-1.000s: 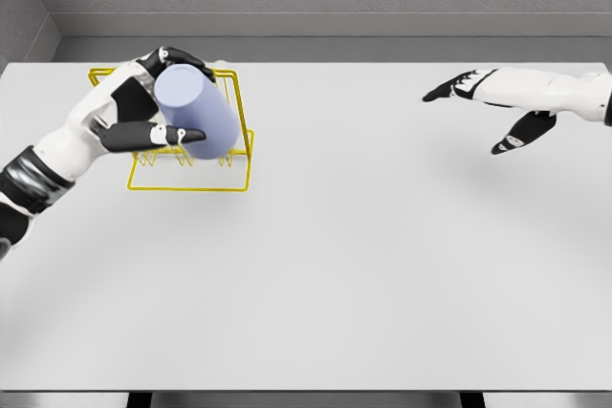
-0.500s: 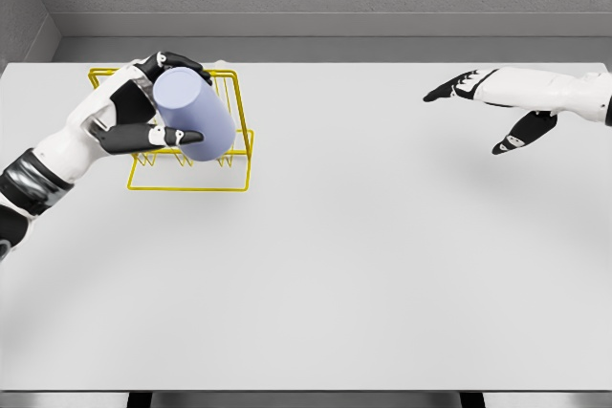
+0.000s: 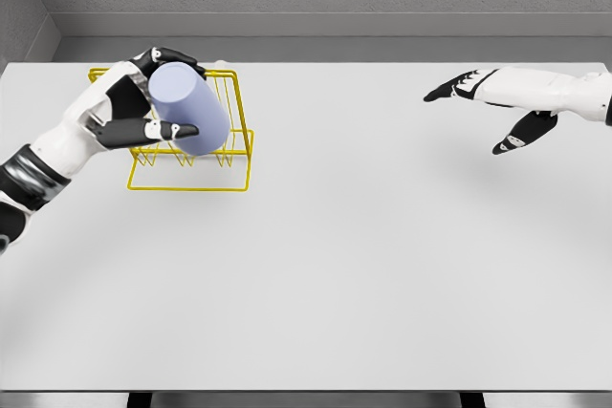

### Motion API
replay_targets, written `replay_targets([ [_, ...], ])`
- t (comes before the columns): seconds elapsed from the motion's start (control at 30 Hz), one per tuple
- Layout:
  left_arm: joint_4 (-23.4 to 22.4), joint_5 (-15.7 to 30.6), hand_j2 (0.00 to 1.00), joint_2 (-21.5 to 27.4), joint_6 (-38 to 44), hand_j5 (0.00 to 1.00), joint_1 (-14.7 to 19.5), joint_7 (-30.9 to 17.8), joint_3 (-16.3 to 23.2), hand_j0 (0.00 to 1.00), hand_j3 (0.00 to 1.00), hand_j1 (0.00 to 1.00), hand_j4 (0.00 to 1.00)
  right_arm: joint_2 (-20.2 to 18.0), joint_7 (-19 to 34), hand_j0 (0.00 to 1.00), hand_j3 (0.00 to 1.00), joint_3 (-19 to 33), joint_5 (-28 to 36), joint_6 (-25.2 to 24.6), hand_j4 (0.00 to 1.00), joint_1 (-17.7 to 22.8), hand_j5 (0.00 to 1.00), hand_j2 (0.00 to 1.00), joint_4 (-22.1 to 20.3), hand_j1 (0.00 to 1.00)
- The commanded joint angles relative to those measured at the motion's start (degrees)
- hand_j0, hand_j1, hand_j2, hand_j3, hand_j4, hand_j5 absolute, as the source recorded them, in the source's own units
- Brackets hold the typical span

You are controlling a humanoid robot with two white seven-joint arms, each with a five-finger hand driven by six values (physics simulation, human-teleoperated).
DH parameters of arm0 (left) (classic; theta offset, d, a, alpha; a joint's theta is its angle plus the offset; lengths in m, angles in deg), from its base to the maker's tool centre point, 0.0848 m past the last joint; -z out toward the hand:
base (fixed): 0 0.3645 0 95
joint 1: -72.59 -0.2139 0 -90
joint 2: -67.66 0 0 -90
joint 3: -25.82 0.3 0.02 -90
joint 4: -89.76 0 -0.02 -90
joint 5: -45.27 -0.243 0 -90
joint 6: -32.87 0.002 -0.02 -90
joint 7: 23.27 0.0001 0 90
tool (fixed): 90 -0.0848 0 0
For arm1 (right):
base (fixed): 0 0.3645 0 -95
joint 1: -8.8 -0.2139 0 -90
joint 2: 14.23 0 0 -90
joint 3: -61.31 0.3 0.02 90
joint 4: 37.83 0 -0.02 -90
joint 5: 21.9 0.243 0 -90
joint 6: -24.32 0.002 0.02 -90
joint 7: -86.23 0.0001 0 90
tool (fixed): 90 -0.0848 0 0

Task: Place the cup on the cup holder with both arms

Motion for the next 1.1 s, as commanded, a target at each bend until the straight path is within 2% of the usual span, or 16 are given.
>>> replay_targets([
  [0.0,0.0,-0.1,0.51,-0.7,0.0,0.51,0.0,0.1,0.0,0.51,0.51,0.51,0.51,-0.1,0.0,1.0,1.0,0.1,0.4,-0.2,1.0,0.0,1.0,1.0,0.0,1.0],
  [0.2,-0.3,-0.8,0.51,-1.1,0.0,0.51,0.0,0.1,0.0,0.51,0.51,0.51,0.51,-0.1,0.0,1.0,1.0,0.1,0.4,-0.2,1.0,0.0,1.0,1.0,0.0,1.0],
  [0.27,-0.4,-0.9,0.58,-1.0,0.0,0.58,0.0,0.1,0.0,0.58,0.58,0.58,0.58,-0.1,0.0,1.0,1.0,0.0,0.4,-0.2,1.0,0.0,1.0,1.0,0.0,1.0],
  [0.3,-0.4,-0.9,0.56,-1.0,0.0,0.56,0.0,0.1,0.0,0.56,0.56,0.56,0.56,-0.1,0.0,1.0,1.0,0.1,0.4,-0.2,1.0,0.0,1.0,1.0,0.0,1.0],
  [0.37,-0.4,-0.9,0.64,-1.0,0.0,0.64,0.2,0.1,0.0,0.64,0.64,0.64,0.64,-0.1,0.0,1.0,1.0,0.1,0.4,-0.2,1.0,0.0,1.0,1.0,0.0,1.0],
  [0.4,-0.4,-0.9,0.77,-0.9,0.0,0.77,0.2,0.0,0.1,0.77,0.77,0.77,0.77,-0.1,0.0,1.0,1.0,0.1,0.4,-0.2,1.0,0.0,1.0,1.0,0.0,1.0],
  [0.5,-0.4,-0.9,0.84,-0.9,0.0,0.84,0.2,0.0,0.1,0.84,0.84,0.84,0.84,-0.2,0.0,1.0,1.0,0.1,0.4,-0.2,1.0,0.0,1.0,1.0,0.0,1.0],
  [0.6,-0.4,-0.9,0.84,-0.9,-0.1,0.84,0.2,0.0,0.1,0.84,0.84,0.84,0.84,-0.1,0.0,1.0,1.0,0.1,0.4,-0.2,1.0,0.0,1.0,1.0,0.0,1.0],
  [0.63,-0.4,-1.0,0.87,-0.9,-0.1,0.87,0.2,0.0,0.1,0.87,0.87,0.87,0.87,-0.1,0.0,1.0,1.0,0.1,0.4,-0.2,1.0,0.0,1.0,1.0,0.0,1.0],
  [1.0,-0.4,-1.6,0.87,-0.9,-0.2,0.87,0.1,0.0,0.1,0.87,0.87,0.87,0.87,-0.8,0.0,1.0,1.0,0.4,0.4,-0.2,1.0,0.0,1.0,1.0,0.0,1.0],
  [1.03,-0.4,-1.6,0.91,-0.9,-0.3,0.91,0.1,-0.1,0.0,0.91,0.91,0.91,0.91,-0.8,0.0,1.0,1.0,0.5,0.4,-0.2,1.0,0.0,1.0,1.0,0.0,1.0],
  [1.07,-0.4,-1.6,0.99,-0.8,-0.3,0.99,0.0,-0.1,0.1,0.99,0.99,0.99,0.99,-0.8,0.0,1.0,1.0,0.4,0.4,-0.2,1.0,0.0,1.0,1.0,0.0,1.0],
])
